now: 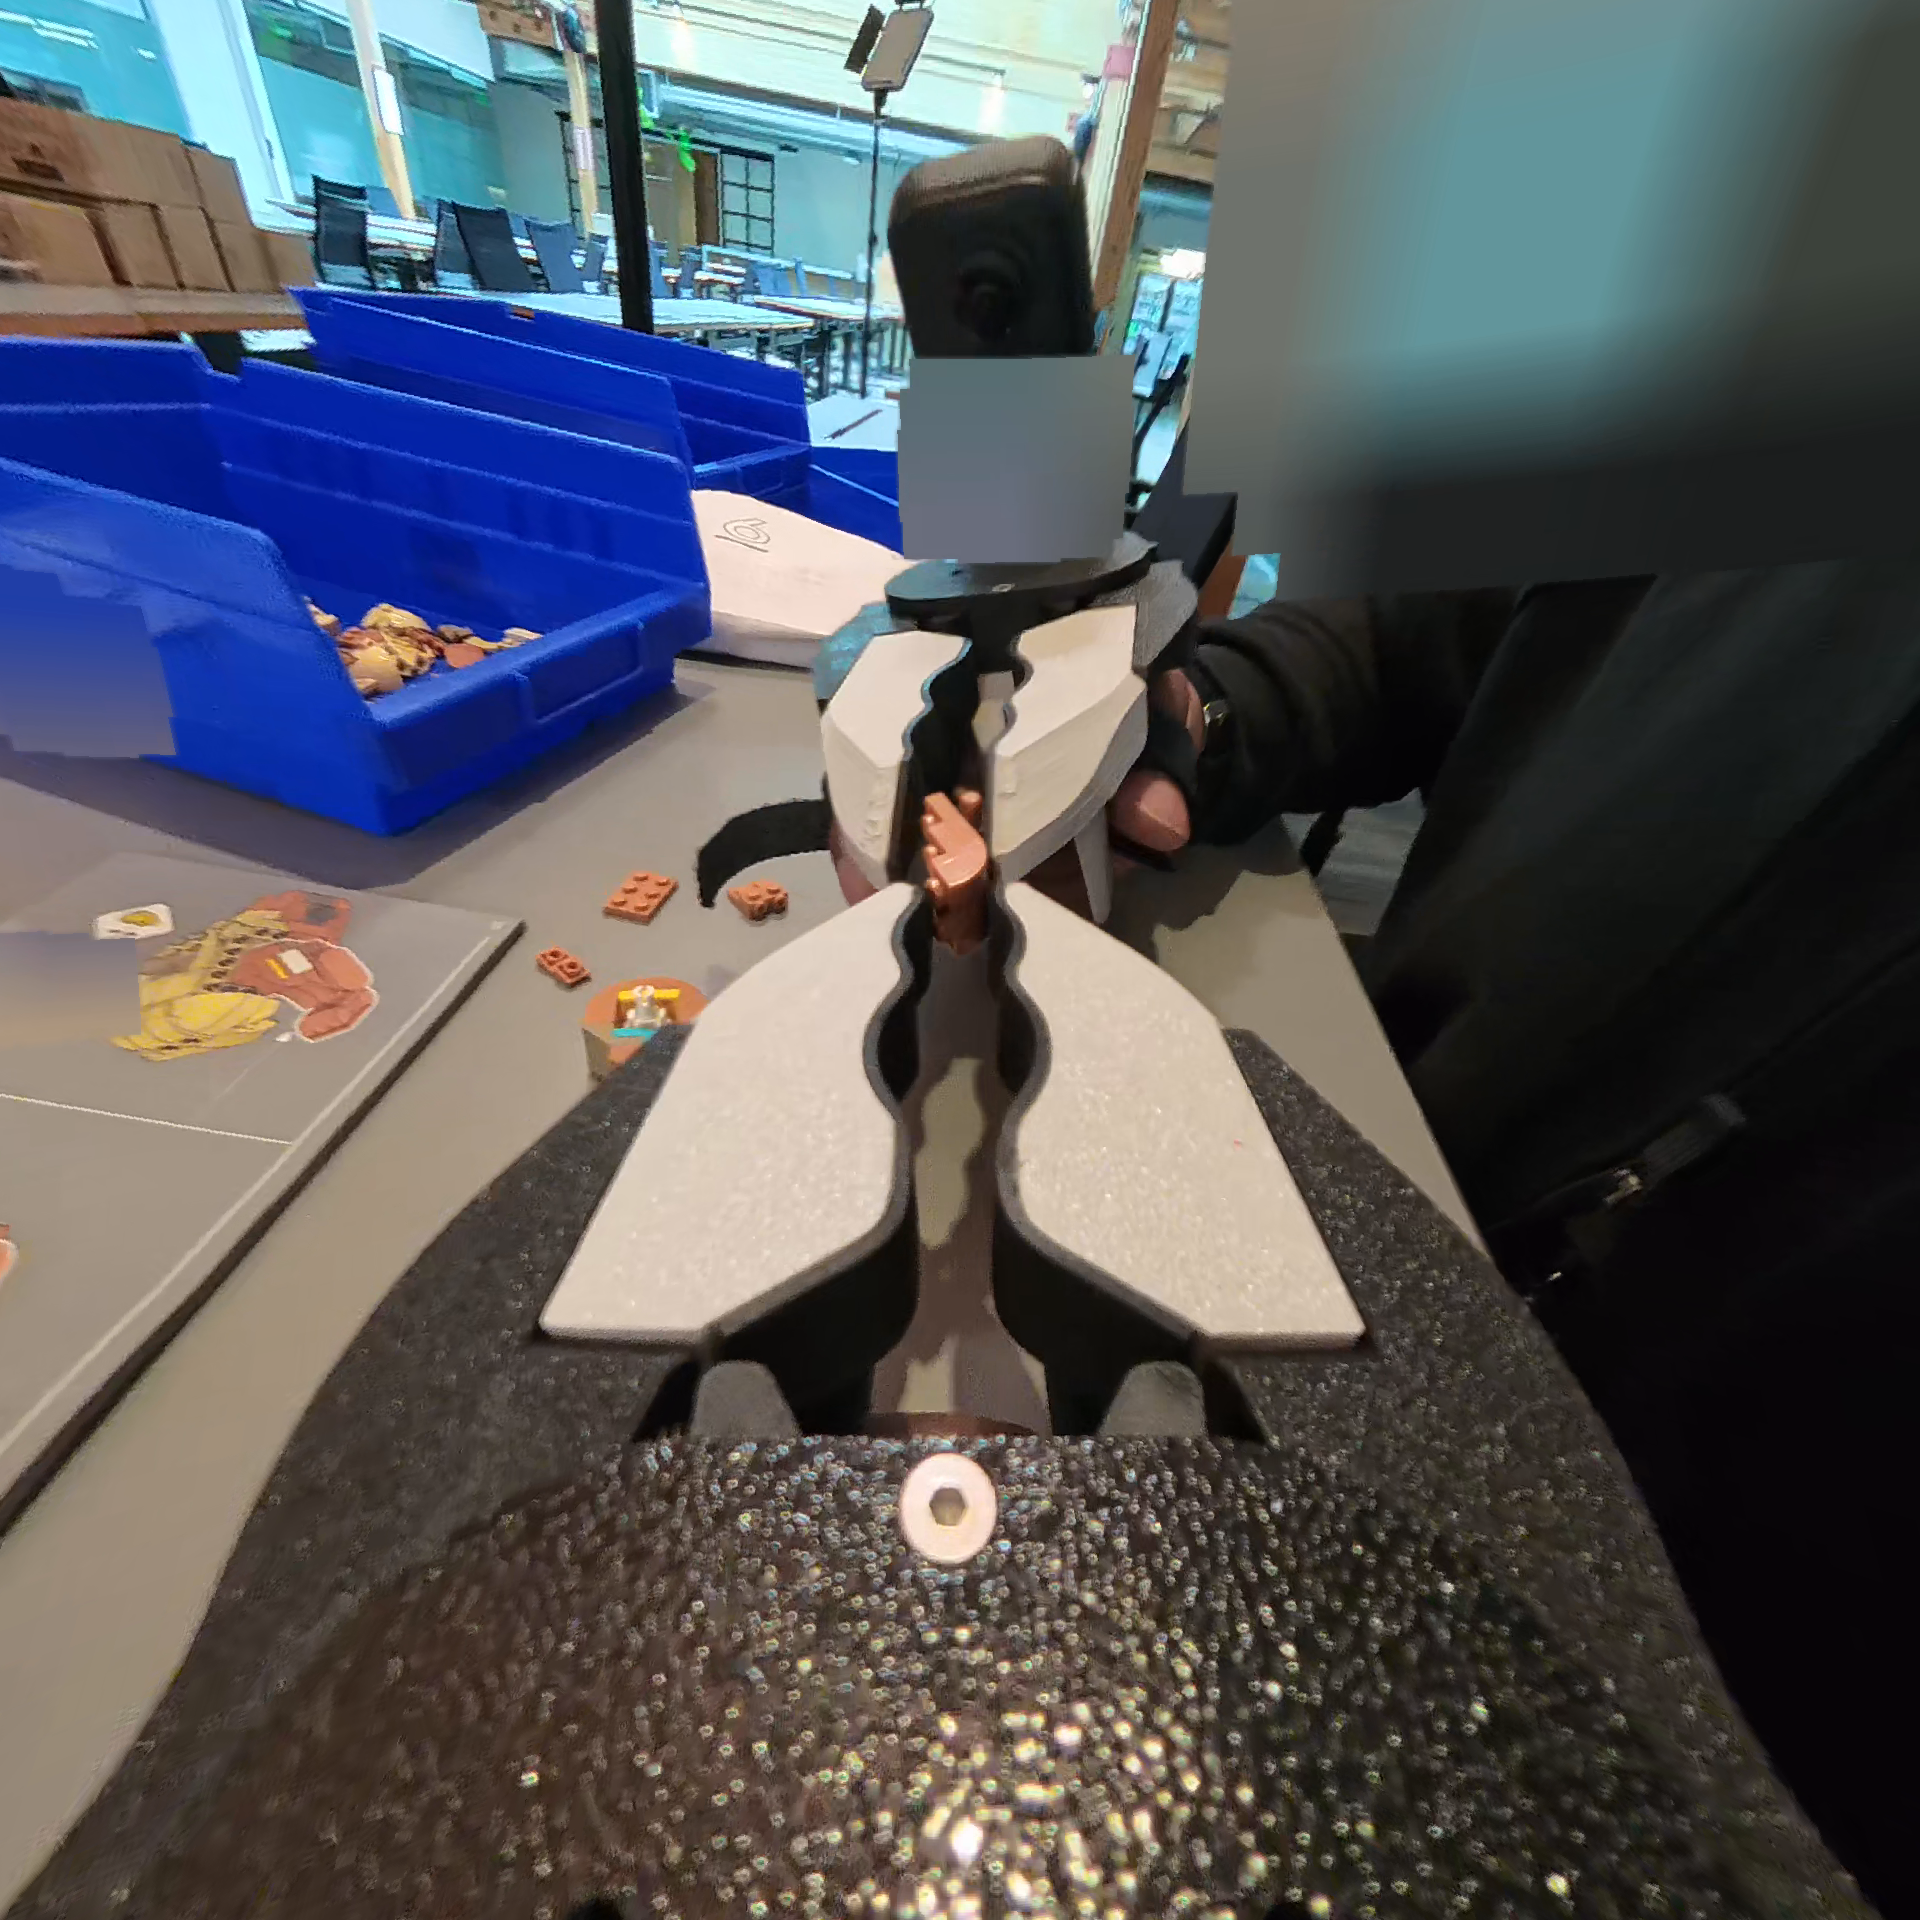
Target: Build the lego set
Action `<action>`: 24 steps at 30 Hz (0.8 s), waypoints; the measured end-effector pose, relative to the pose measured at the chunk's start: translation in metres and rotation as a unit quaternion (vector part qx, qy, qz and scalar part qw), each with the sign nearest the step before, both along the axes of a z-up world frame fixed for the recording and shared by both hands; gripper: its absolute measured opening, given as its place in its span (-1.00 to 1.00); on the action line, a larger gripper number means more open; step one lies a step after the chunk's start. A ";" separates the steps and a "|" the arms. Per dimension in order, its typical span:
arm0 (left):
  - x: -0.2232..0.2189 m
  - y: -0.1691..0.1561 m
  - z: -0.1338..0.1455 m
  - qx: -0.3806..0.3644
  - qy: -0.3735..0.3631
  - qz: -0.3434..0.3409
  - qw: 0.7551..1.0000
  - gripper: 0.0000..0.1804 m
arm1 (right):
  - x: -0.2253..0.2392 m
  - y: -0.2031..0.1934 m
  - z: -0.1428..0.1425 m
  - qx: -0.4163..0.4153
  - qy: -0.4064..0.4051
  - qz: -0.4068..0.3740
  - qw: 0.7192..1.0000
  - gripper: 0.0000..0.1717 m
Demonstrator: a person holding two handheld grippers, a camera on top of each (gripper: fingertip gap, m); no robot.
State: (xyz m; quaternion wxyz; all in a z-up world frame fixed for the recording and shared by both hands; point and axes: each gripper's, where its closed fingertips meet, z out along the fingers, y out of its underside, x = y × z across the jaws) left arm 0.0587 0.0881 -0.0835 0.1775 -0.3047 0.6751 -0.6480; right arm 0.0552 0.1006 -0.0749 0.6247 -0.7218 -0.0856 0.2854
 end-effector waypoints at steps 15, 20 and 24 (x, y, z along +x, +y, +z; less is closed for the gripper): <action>-0.002 0.006 0.007 -0.089 0.043 -0.018 0.995 -0.90 | 0.001 0.004 0.005 0.016 -0.028 -0.029 0.999 -0.86; -0.002 0.007 0.008 -0.077 0.032 -0.013 0.996 -0.89 | 0.000 0.004 0.005 0.017 -0.036 -0.031 0.999 -0.88; -0.002 0.016 0.012 -0.073 0.013 0.004 0.997 -0.87 | 0.003 0.003 0.003 0.009 -0.027 -0.028 0.999 -0.88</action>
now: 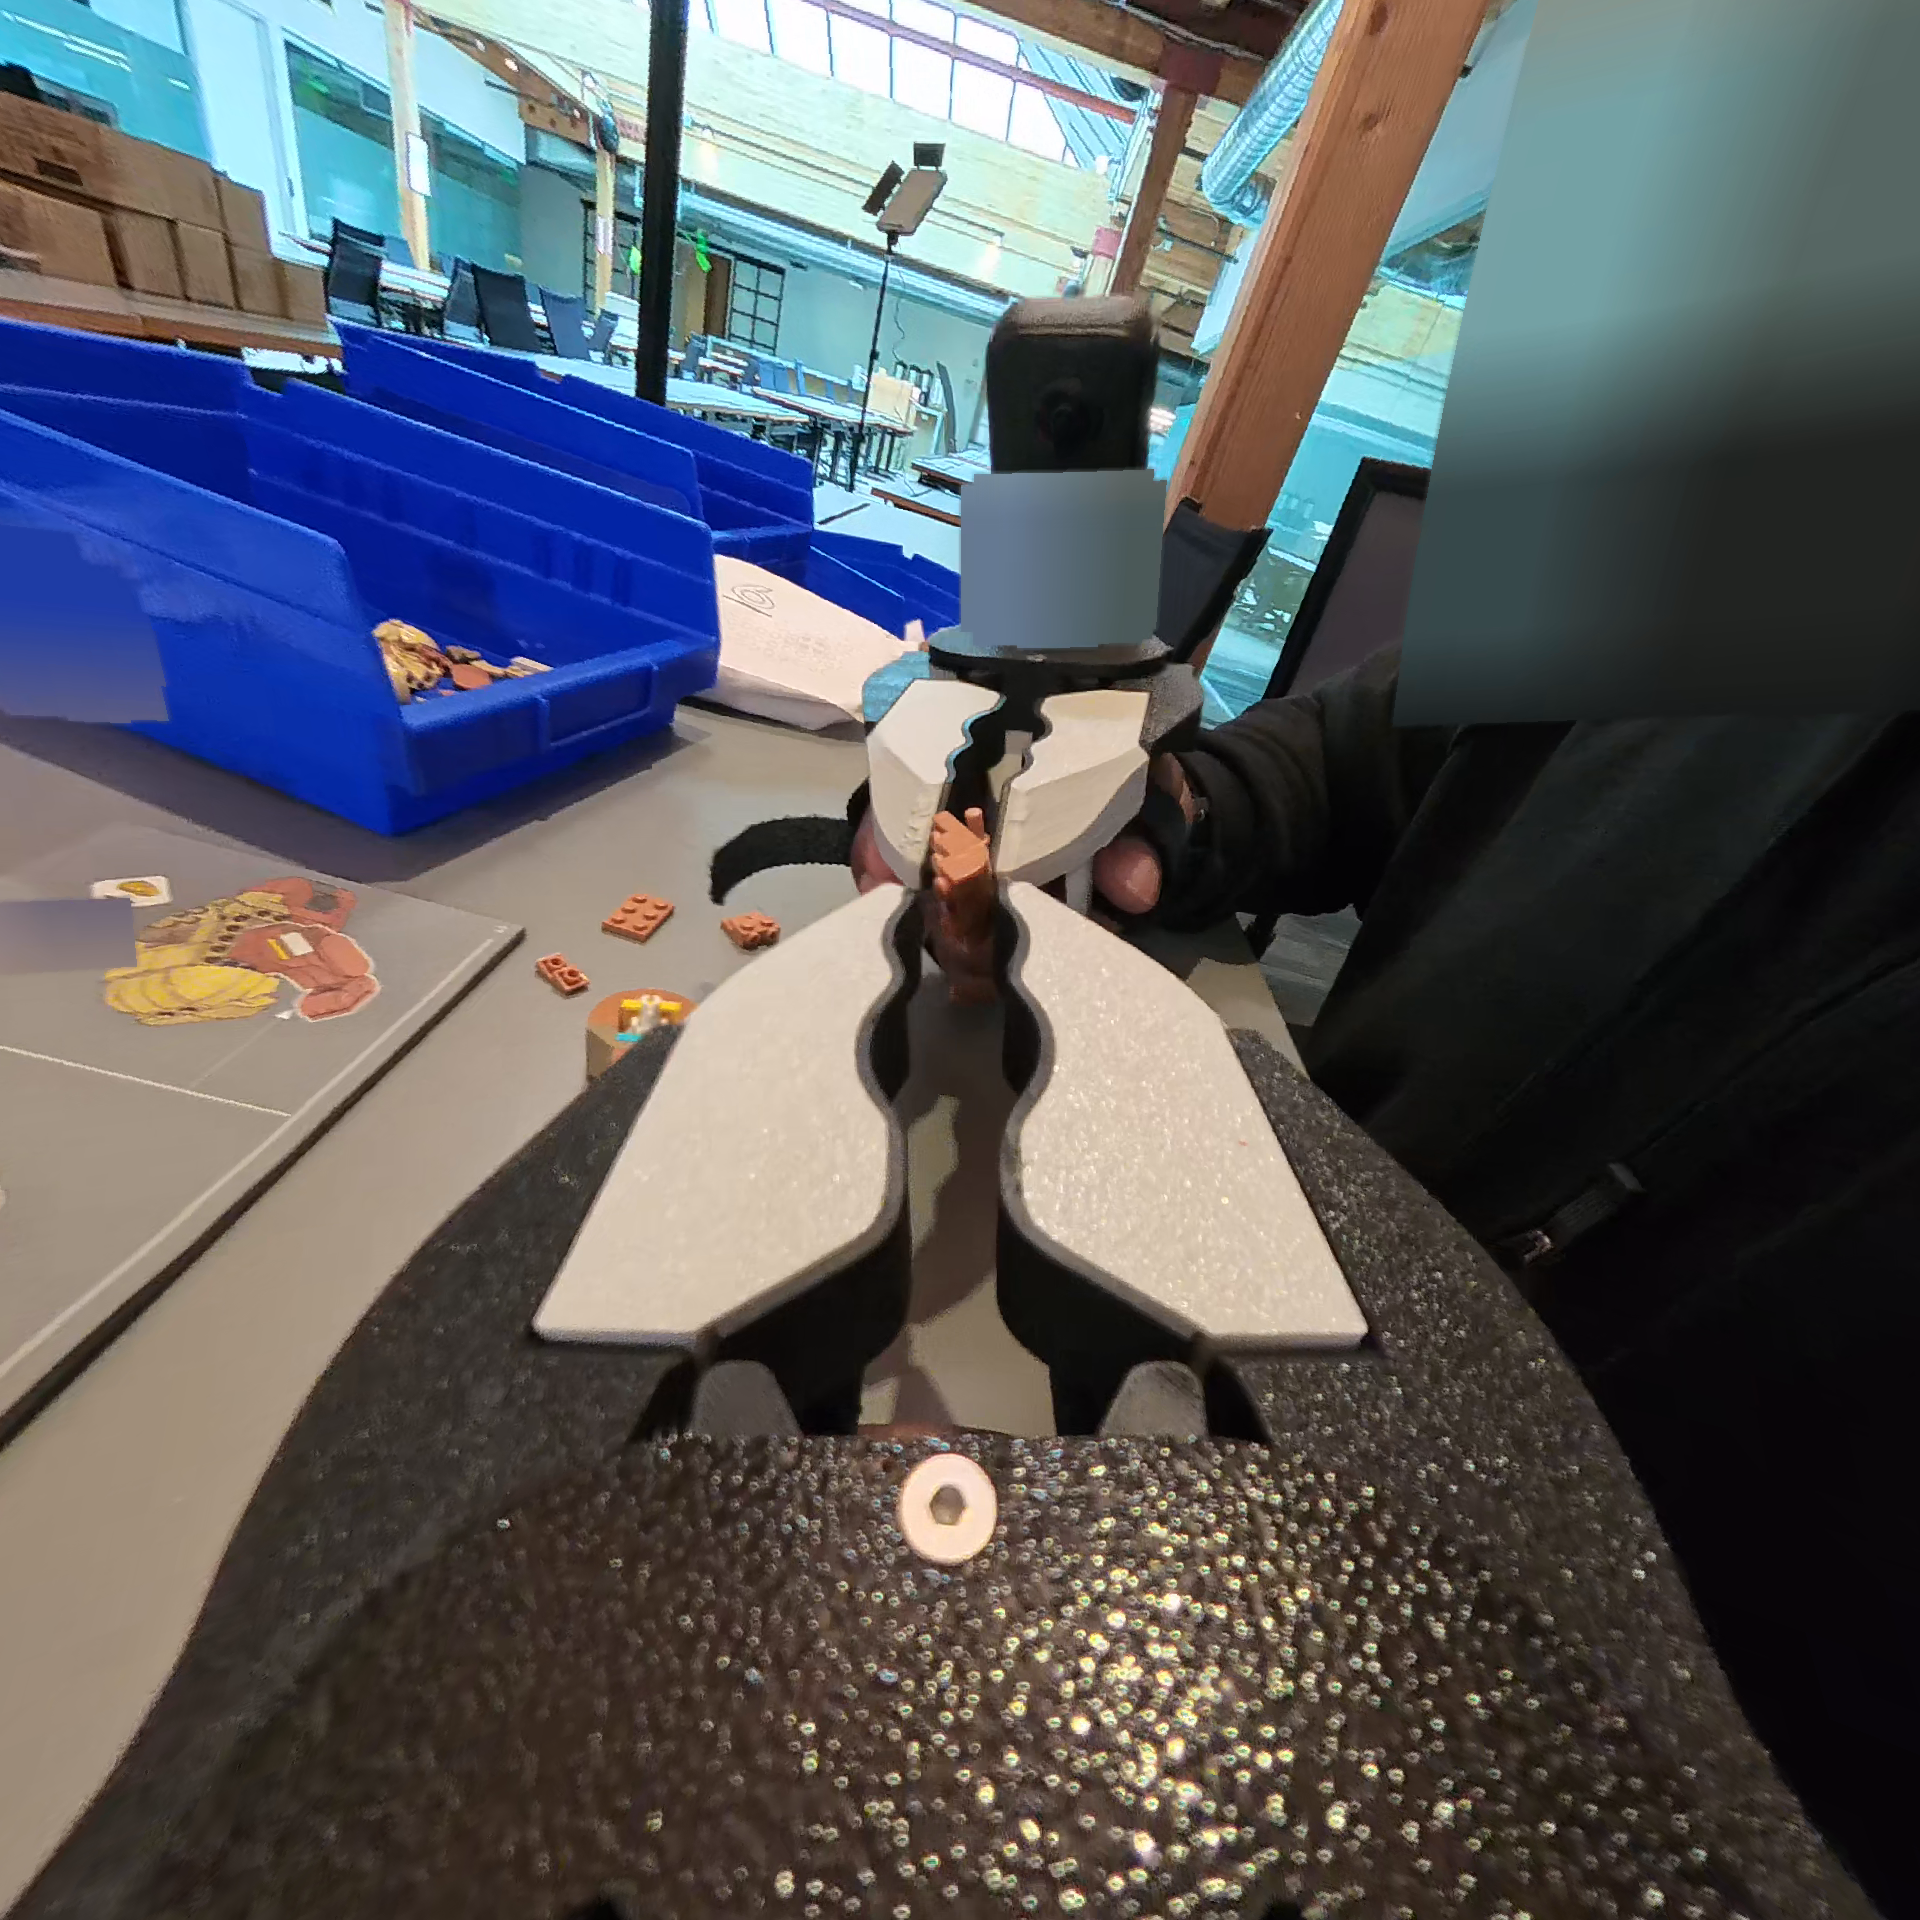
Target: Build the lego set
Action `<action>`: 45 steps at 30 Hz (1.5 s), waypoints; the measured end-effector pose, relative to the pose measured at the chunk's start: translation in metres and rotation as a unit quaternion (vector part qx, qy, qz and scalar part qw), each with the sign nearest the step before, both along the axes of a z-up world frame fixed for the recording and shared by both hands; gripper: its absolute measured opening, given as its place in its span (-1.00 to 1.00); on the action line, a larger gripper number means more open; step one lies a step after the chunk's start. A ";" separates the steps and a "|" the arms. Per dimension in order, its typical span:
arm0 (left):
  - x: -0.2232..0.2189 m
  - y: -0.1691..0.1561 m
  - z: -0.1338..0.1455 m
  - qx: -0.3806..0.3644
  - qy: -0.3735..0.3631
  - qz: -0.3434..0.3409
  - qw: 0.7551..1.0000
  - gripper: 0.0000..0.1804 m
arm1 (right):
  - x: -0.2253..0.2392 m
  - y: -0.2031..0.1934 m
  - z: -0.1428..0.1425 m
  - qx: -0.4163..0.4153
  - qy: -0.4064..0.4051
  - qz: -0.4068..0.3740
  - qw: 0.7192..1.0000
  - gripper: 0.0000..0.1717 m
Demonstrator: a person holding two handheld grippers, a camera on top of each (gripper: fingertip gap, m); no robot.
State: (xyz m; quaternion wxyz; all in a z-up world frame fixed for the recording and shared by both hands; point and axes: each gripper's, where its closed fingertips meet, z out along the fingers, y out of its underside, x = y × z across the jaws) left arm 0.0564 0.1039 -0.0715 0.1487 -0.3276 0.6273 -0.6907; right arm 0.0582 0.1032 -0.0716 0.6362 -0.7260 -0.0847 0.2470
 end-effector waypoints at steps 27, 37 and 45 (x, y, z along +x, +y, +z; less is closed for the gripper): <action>-0.009 -0.011 -0.003 0.091 -0.062 0.001 0.994 -0.91 | -0.008 -0.005 -0.003 0.034 -0.119 0.001 0.992 -0.89; -0.018 -0.021 -0.008 0.153 -0.099 -0.021 0.983 -0.89 | -0.022 -0.010 -0.005 0.058 -0.194 0.020 0.979 -0.89; -0.022 -0.023 -0.011 0.165 -0.098 -0.032 0.981 -0.89 | -0.026 -0.012 -0.007 0.056 -0.202 0.036 0.977 -0.89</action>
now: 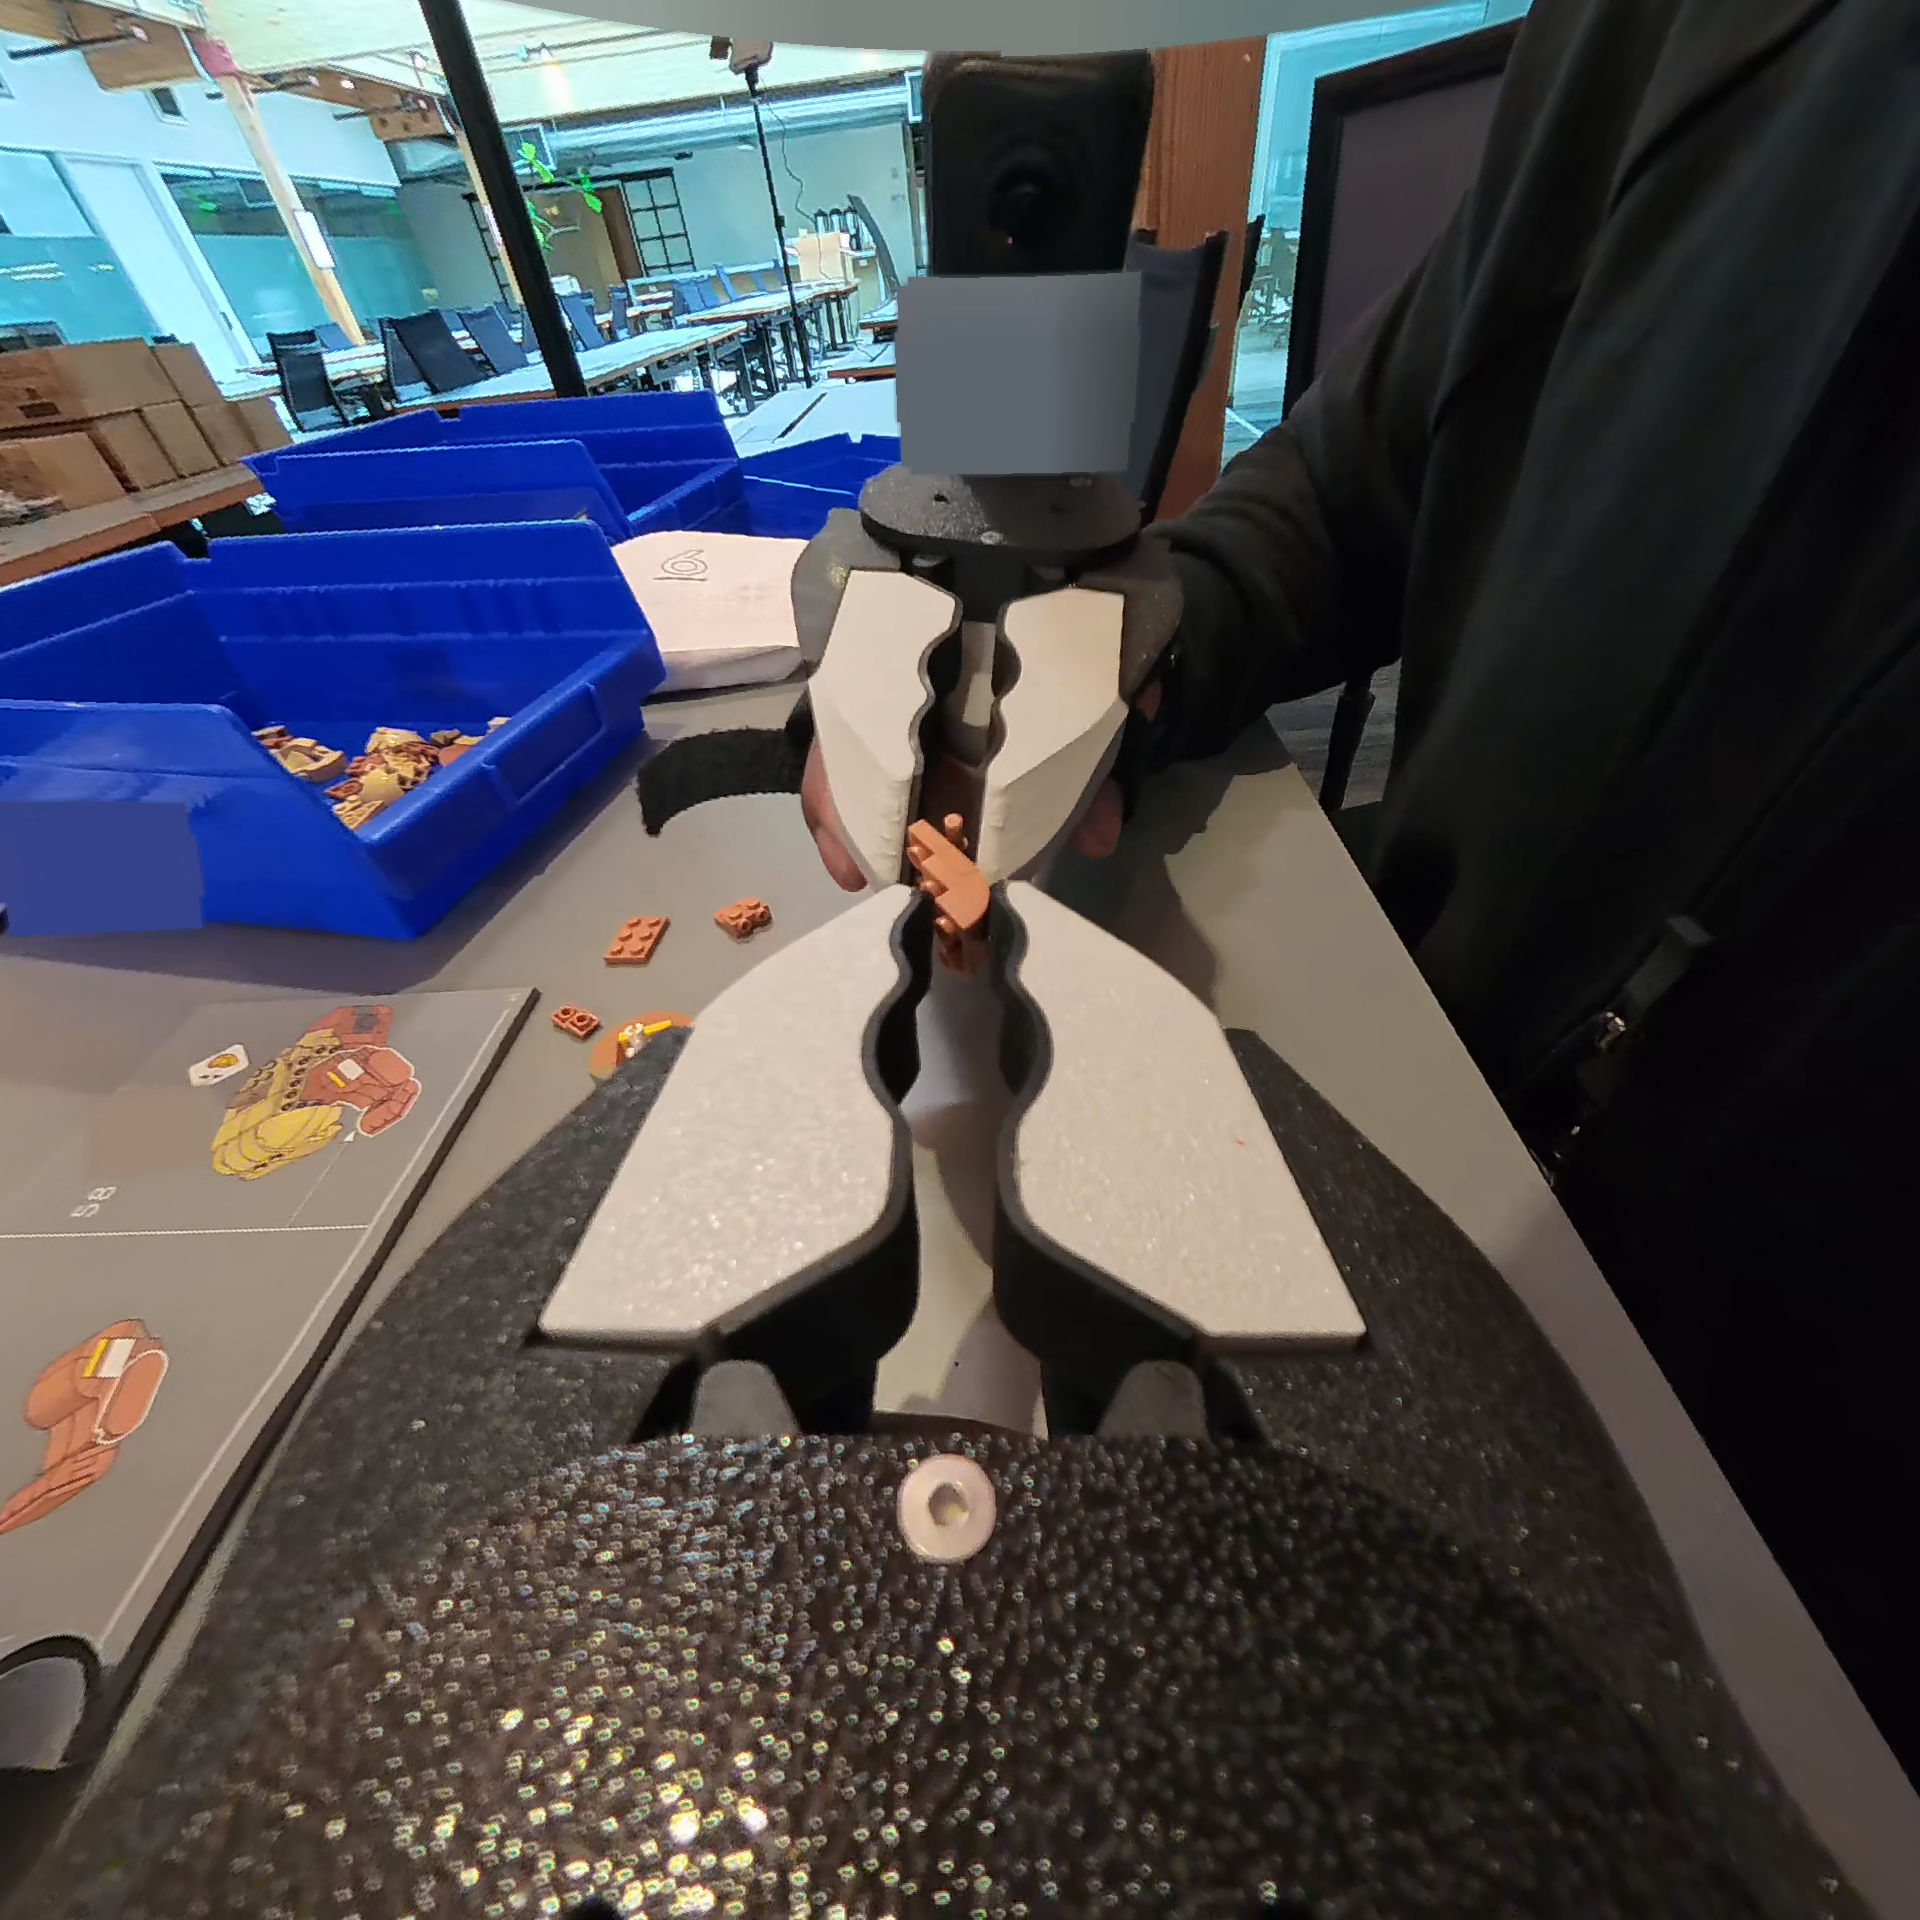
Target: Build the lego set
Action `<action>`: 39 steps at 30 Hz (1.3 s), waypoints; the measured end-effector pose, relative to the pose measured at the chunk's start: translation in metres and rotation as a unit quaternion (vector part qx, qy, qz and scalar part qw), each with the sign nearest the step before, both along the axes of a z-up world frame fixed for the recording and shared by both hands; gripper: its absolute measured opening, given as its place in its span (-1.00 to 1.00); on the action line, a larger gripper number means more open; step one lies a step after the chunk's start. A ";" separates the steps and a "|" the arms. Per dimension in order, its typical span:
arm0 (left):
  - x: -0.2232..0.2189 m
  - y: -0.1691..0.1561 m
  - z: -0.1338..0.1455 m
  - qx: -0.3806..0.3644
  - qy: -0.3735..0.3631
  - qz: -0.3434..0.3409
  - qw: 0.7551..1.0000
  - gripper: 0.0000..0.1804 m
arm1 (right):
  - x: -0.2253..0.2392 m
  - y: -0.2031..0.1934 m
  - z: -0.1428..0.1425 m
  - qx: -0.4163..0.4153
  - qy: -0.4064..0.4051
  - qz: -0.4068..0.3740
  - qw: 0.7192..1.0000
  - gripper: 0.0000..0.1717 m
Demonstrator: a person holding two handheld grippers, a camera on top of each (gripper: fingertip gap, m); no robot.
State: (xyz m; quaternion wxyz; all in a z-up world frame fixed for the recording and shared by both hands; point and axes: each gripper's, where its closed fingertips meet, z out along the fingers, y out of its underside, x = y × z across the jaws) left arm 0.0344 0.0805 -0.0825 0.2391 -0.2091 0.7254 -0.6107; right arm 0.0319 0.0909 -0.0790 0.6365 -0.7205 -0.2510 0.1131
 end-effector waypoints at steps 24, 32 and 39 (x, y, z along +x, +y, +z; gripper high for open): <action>0.013 0.015 0.005 -0.203 0.189 0.001 0.961 -0.66 | 0.016 0.005 0.009 0.107 -0.085 -0.058 0.989 -0.89; 0.010 0.009 0.004 -0.298 0.297 -0.052 0.906 -0.68 | 0.014 0.009 0.001 0.132 -0.155 -0.067 0.977 -0.89; 0.011 0.007 -0.004 -0.301 0.322 -0.055 0.896 -0.81 | 0.015 0.012 -0.004 0.125 -0.138 -0.066 0.980 -0.88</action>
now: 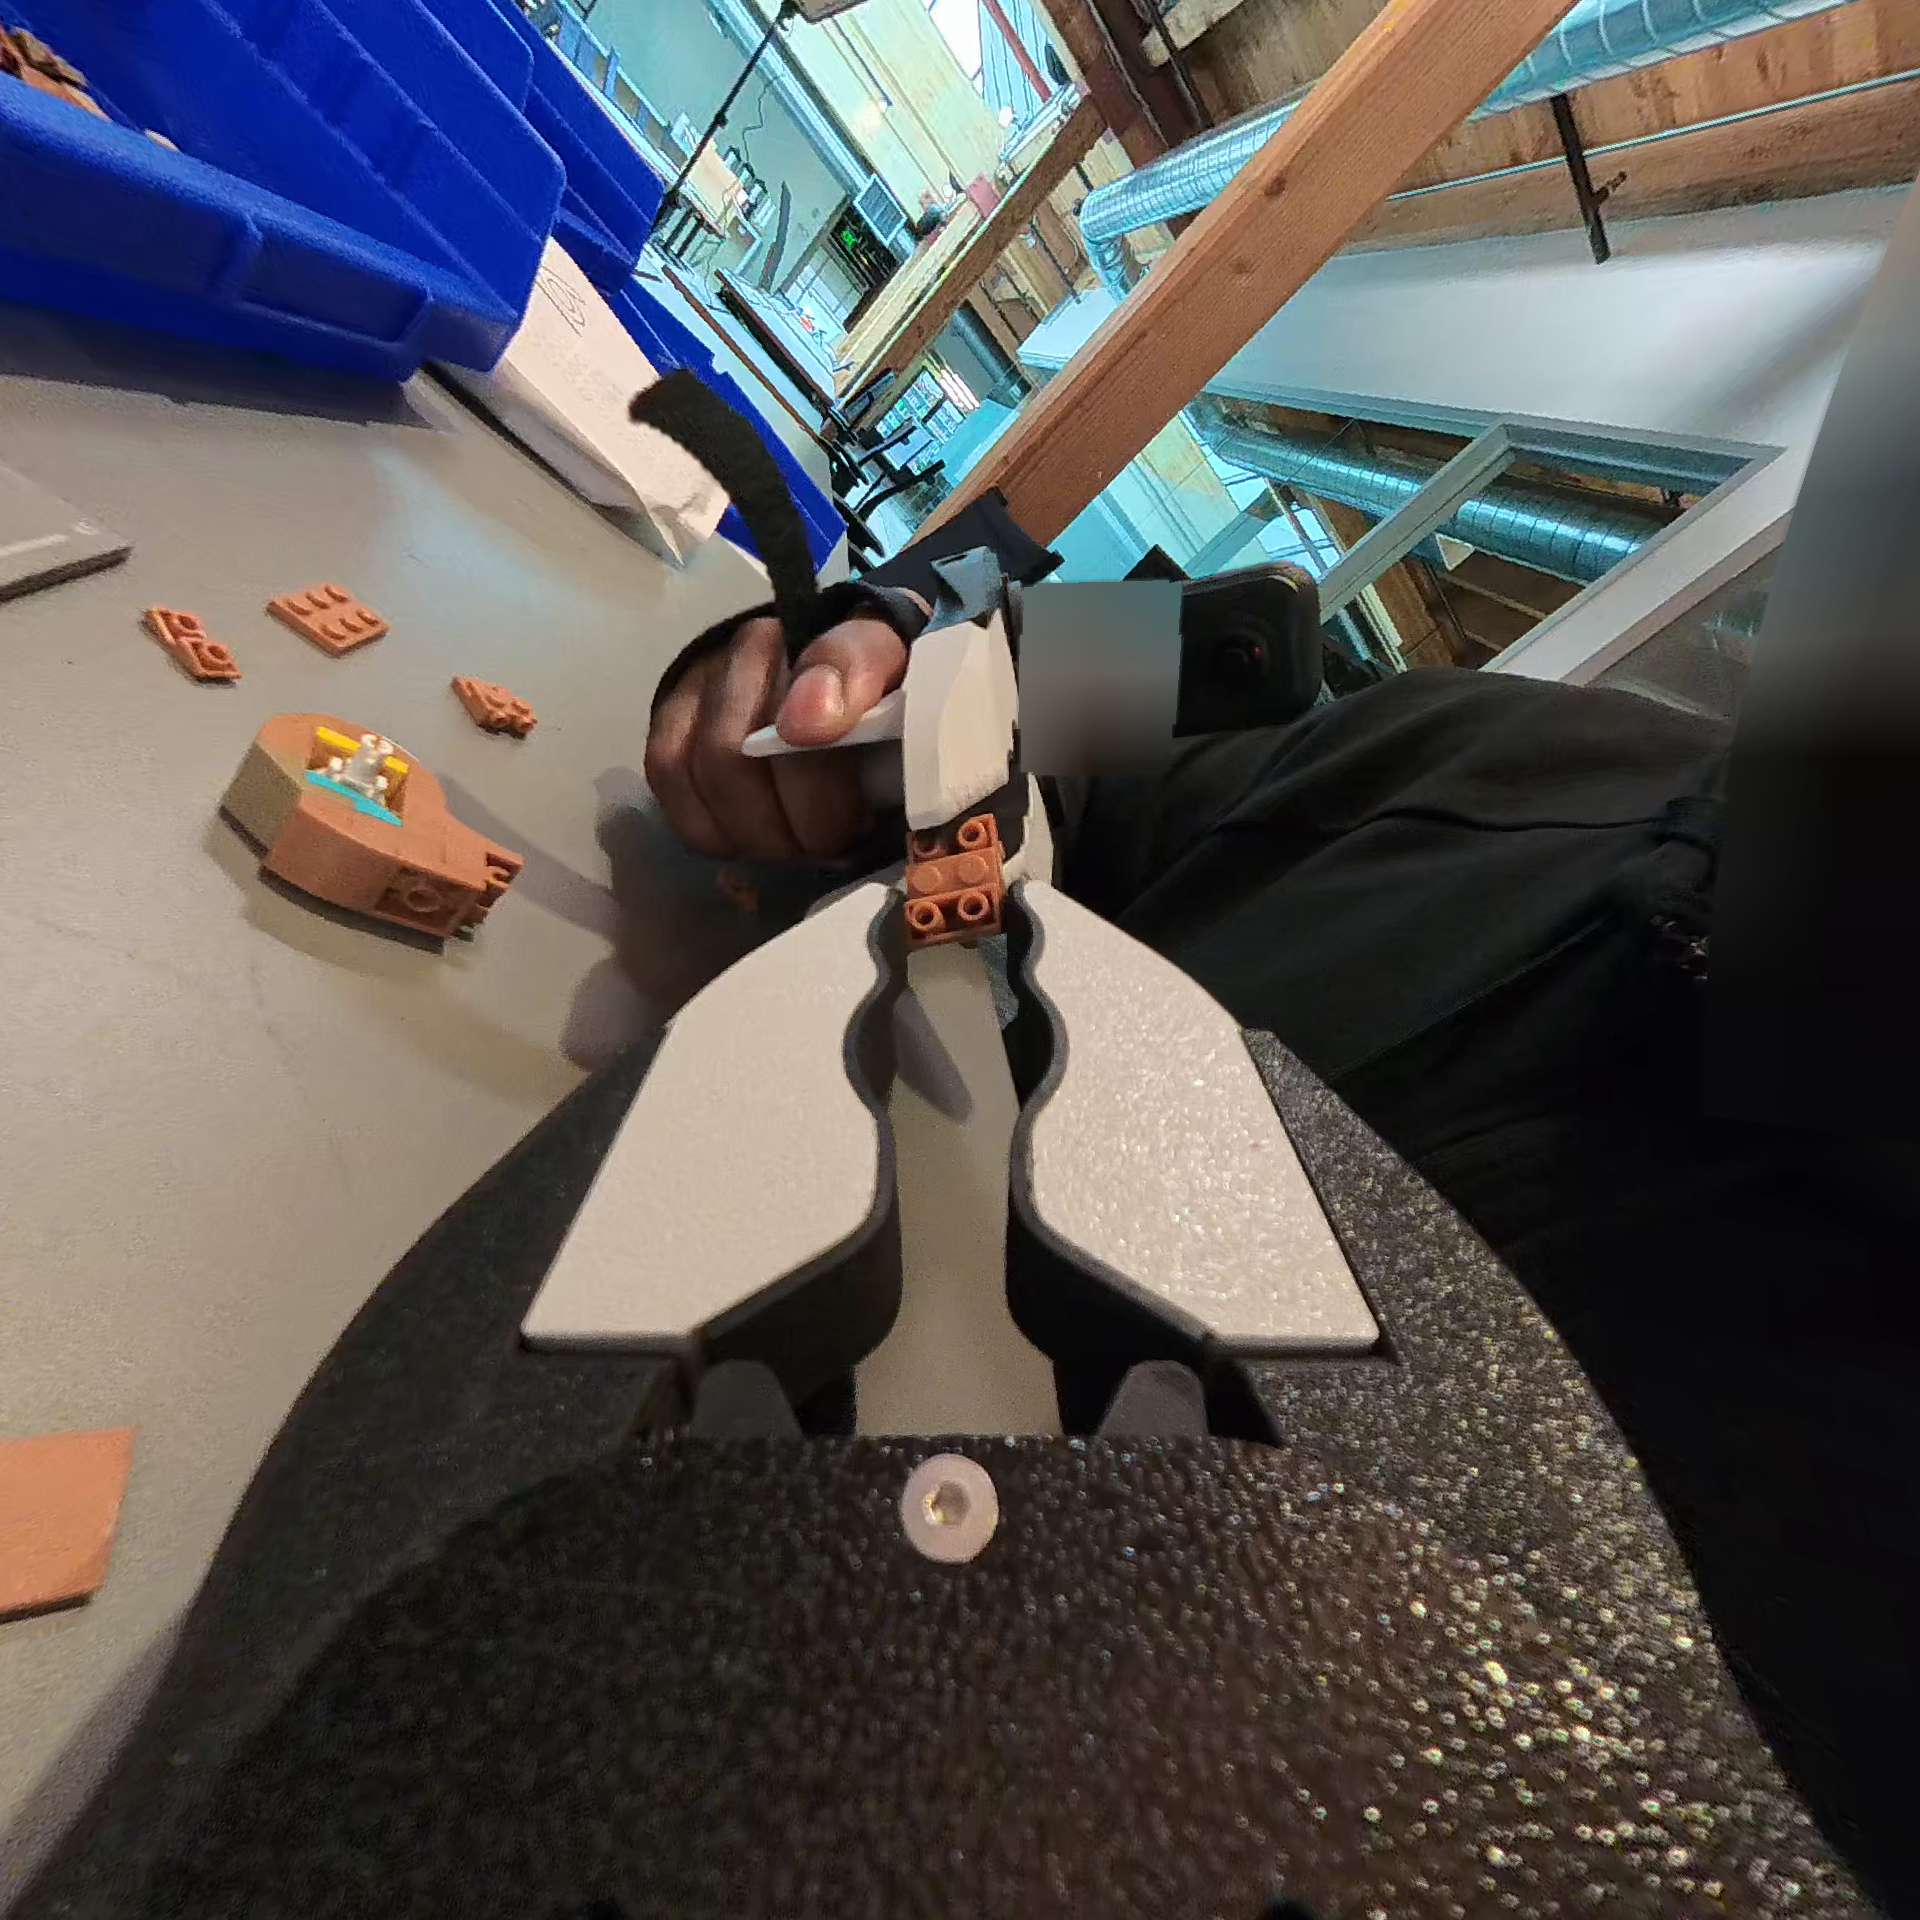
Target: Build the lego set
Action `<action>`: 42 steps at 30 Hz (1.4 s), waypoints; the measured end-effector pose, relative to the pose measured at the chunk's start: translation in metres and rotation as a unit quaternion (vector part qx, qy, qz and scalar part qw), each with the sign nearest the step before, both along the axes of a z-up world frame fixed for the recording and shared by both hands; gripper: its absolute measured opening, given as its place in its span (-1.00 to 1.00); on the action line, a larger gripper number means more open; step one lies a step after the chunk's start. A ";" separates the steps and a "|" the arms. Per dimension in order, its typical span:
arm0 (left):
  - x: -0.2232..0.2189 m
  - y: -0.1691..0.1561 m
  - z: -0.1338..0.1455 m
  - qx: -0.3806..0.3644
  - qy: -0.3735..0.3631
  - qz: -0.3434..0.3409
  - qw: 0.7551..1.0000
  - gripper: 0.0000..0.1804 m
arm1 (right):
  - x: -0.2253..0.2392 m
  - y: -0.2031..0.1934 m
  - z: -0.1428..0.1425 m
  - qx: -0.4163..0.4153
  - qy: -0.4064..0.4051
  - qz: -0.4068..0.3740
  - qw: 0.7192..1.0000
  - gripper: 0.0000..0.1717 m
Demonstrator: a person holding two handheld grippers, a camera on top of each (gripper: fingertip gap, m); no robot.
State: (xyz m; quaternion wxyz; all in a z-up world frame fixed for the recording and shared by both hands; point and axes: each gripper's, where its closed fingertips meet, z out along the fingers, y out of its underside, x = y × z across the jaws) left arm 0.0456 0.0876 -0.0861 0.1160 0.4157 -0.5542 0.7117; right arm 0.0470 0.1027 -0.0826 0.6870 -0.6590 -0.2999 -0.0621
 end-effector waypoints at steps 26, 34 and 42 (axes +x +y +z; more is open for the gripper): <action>0.010 0.047 -0.005 0.274 -0.211 0.129 0.929 -0.81 | 0.019 0.001 0.005 -0.094 0.244 0.011 0.965 -0.90; 0.011 0.052 -0.008 0.289 -0.210 0.132 0.925 -0.81 | 0.028 0.002 0.007 -0.102 0.290 0.016 0.952 -0.93; 0.011 0.054 -0.008 0.290 -0.210 0.135 0.924 -0.81 | 0.029 0.003 0.006 -0.108 0.298 0.016 0.948 -0.94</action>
